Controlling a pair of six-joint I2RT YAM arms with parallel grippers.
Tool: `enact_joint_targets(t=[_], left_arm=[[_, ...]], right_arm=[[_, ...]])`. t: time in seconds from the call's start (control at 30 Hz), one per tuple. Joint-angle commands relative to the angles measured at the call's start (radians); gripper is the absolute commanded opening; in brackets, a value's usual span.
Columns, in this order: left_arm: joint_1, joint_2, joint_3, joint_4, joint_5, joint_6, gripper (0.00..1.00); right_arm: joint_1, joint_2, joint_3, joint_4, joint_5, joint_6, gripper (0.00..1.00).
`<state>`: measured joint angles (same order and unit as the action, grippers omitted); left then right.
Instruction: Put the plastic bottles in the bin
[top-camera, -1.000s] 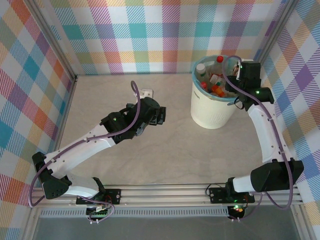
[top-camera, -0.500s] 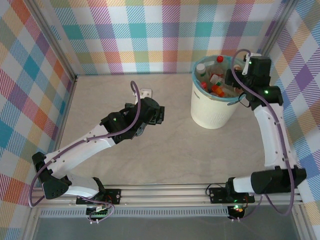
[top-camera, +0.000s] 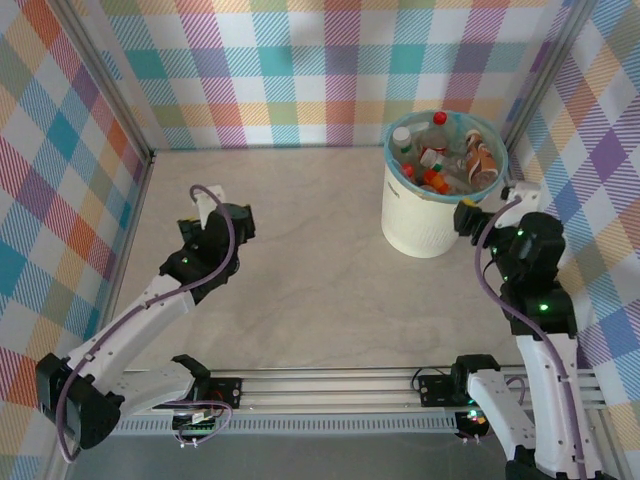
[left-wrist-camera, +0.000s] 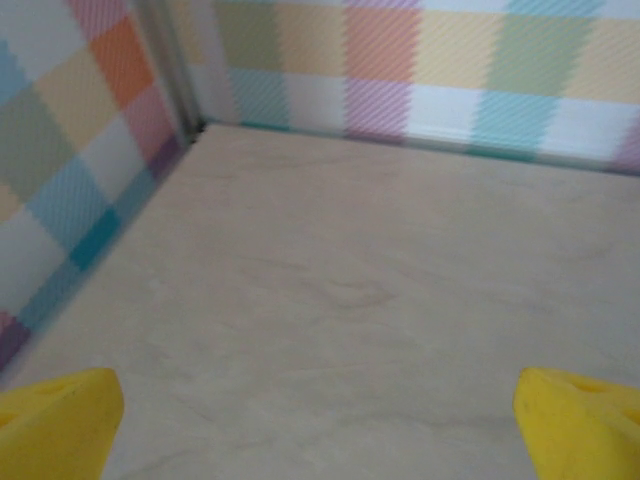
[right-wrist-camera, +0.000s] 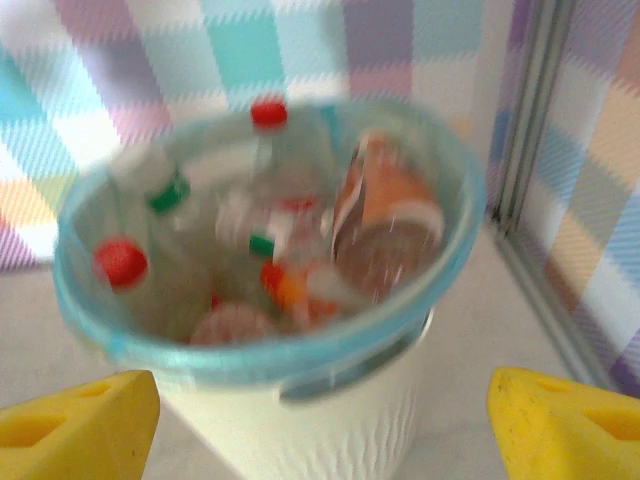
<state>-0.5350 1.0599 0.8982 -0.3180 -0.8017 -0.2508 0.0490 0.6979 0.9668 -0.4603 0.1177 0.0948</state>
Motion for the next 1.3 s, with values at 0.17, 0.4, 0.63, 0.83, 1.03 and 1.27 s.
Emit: enact_joint_targets(t=[0.17,0.4,0.63,0.83,1.03,1.27], left_arm=[[0.174,-0.023,-0.288,0.480,0.103,0.158,1.00],[0.264,0.104,-0.366,0.639,0.239,0.236,1.00],[0.362,0.245,-0.392,0.792,0.515,0.294,1.00],[0.426,0.347,-0.446,0.951,0.685,0.314,1.00],[0.461,0.461,-0.403,0.963,0.779,0.312,1.00],[0.476,0.482,-0.424,1.014,0.763,0.286,1.00]], right_arm=[[0.003,-0.146,-0.437,0.215,-0.113,0.140,0.81],[0.002,-0.083,-0.606,0.423,-0.043,0.054,0.83],[0.003,0.180,-0.720,0.803,-0.019,-0.006,0.87],[0.000,0.396,-0.774,1.184,-0.130,-0.099,0.89],[-0.008,0.622,-0.727,1.395,-0.256,-0.159,0.91],[-0.041,0.823,-0.706,1.559,-0.233,-0.124,0.91]])
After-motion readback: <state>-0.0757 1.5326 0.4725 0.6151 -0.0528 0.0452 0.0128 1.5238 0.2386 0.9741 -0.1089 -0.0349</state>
